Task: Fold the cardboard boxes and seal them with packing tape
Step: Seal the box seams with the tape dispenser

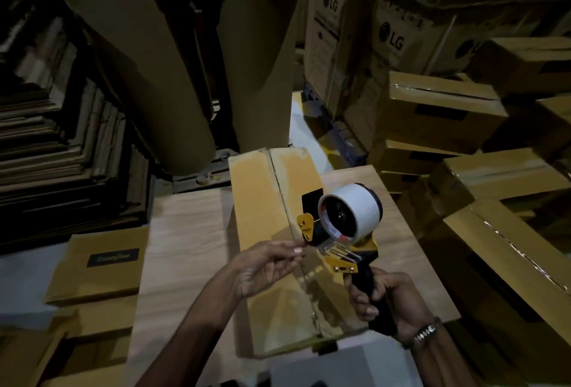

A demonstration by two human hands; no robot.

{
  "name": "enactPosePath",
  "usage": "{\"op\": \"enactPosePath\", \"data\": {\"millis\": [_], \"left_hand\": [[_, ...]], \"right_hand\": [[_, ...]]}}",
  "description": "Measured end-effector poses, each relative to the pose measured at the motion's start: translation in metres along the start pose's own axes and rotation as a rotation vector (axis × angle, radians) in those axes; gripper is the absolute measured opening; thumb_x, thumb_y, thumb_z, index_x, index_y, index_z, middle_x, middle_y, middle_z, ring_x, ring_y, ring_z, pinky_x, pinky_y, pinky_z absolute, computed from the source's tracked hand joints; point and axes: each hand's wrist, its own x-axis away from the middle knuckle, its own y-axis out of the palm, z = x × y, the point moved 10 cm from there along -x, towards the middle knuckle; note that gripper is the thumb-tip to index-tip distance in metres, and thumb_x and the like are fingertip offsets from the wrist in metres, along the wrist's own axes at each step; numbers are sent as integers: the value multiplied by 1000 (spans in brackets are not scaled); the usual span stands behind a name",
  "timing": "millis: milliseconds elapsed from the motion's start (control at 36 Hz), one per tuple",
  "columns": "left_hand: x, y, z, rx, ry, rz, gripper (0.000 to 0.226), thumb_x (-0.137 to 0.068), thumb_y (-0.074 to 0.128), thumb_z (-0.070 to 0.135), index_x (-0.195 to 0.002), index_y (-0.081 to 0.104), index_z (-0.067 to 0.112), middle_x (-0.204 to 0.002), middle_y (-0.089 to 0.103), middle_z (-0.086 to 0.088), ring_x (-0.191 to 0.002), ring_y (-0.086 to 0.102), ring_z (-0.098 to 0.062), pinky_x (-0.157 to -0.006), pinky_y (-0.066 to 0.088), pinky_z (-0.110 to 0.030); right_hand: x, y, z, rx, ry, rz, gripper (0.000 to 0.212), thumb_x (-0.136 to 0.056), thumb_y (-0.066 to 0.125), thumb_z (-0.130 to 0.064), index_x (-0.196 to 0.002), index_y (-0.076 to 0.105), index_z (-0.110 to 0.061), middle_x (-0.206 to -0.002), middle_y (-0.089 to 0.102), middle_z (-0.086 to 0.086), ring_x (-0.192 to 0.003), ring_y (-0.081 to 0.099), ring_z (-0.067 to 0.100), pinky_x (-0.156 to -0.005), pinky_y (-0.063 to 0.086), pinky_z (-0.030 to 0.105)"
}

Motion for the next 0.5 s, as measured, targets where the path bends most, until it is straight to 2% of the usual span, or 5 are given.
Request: {"op": "enactPosePath", "data": {"millis": [167,250,333,417,500], "left_hand": [[-7,16,-13,-60,-25,60,26,-87,68,-15,-111,76,-9,-100,76,-21,-77,78,-20,-75,64,-24],[-13,20,-22,-58,-71,76,32,-90,66,-15,-122,68,-15,-97,75,-20,-76,78,-20,-73,64,-24],[-17,25,-25,-65,-105,98,29,-91,66,-13,-120,68,-13,-90,75,-16,-73,77,-17,-70,63,-22],[-20,28,-22,-60,-109,93,41,-86,72,-9,-127,69,-9,-100,74,-14,-73,75,-14,-73,63,-20],[-21,29,-17,-48,-111,92,36,-88,69,-9,-124,71,-8,-105,72,-15,-72,75,-14,-73,62,-21]], "right_hand": [[9,-28,-1,23,-2,8,42,-55,69,-3,-96,61,3,-69,35,11,-45,32,17,-49,17,31],[9,-36,0,86,-19,21,35,-68,82,-9,-95,60,-3,-65,34,8,-42,33,14,-48,14,29],[7,-43,-1,110,-46,25,35,-74,89,-17,-94,63,-4,-60,36,7,-39,35,13,-44,15,27],[5,-50,-3,110,-52,29,37,-73,92,-21,-92,66,-3,-57,39,6,-37,38,13,-40,21,23],[4,-60,-3,109,-28,75,38,-72,90,-23,-89,65,-2,-56,39,5,-36,38,12,-38,24,21]]}}
